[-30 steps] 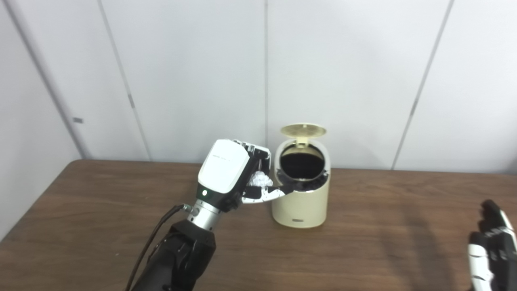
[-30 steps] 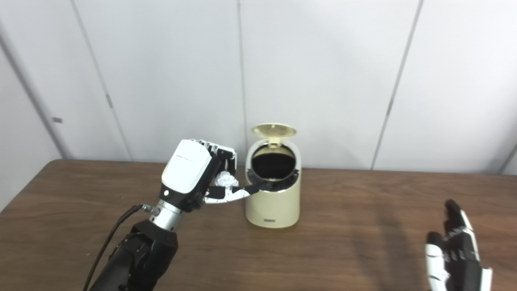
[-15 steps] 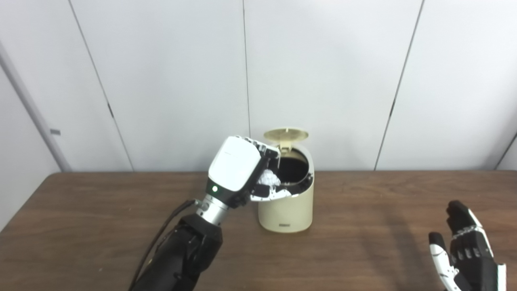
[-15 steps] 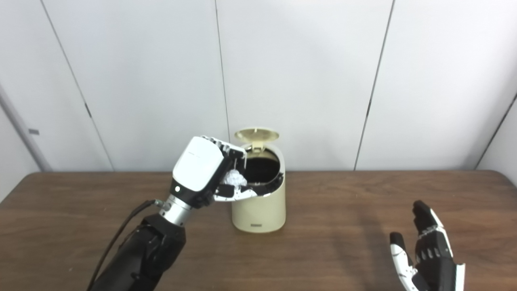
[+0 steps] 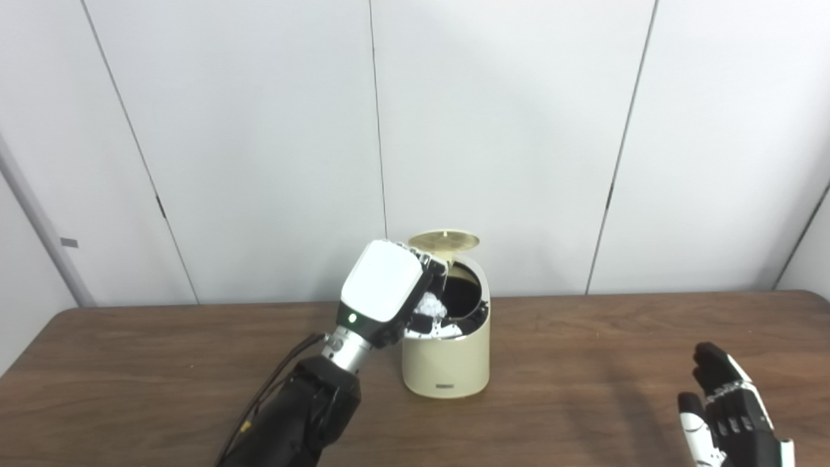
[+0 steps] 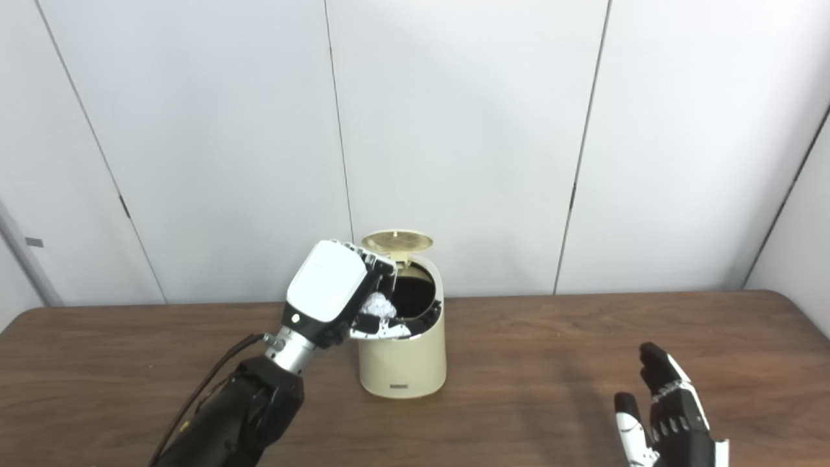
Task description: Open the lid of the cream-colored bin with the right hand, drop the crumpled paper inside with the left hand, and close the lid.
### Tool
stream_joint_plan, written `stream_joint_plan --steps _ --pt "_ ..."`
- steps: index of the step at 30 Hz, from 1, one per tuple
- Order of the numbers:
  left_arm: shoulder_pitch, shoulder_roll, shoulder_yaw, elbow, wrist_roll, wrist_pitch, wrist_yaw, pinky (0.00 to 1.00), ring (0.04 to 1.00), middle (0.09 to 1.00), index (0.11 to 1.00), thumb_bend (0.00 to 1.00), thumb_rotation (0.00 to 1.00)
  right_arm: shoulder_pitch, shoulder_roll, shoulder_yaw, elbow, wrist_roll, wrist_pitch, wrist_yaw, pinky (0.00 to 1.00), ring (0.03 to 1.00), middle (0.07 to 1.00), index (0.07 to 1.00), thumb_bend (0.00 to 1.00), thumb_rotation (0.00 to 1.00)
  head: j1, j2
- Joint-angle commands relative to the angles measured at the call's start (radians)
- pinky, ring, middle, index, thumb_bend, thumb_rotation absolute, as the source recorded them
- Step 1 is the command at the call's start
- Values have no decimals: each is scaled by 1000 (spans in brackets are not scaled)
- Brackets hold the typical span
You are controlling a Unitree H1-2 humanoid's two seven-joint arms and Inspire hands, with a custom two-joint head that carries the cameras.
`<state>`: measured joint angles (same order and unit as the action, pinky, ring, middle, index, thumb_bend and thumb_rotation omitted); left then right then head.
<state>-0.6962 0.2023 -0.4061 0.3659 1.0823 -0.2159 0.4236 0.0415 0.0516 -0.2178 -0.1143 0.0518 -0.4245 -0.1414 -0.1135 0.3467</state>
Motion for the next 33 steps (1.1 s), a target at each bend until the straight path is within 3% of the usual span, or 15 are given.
stream_joint_plan --steps 1,14,18,23,26,29,33 --pt "-61 3 -4 8 -4 -16 53 32 71 124 155 545 145 12 13 7 -6 9 -45 10 894 864 813 756 242 373 -1 0" --pt "-140 0 -45 197 7 -42 263 32 67 118 156 533 182 35 20 16 -28 -1 -45 10 903 861 804 758 222 385 -8 10" --pt "-155 -2 -57 227 5 -31 278 33 71 124 164 542 199 37 21 22 -30 -21 -45 7 881 854 802 754 218 373 -16 5" --pt "-172 -1 -70 262 -2 -34 279 46 85 141 190 567 271 44 23 35 -39 -30 -45 5 891 864 811 753 238 441 -25 2" --pt "-184 0 -83 287 2 -51 315 57 96 153 208 583 317 49 24 43 -48 -22 -45 8 893 862 813 758 228 436 -27 3" --pt "-196 -1 -93 321 -11 -91 362 81 121 177 226 710 421 51 27 48 -55 -17 -45 7 869 845 805 751 257 475 -28 4" --pt "-195 -8 -90 335 -43 -134 369 149 187 244 287 936 546 53 28 51 -60 -26 -45 5 874 855 813 758 232 457 -28 8"
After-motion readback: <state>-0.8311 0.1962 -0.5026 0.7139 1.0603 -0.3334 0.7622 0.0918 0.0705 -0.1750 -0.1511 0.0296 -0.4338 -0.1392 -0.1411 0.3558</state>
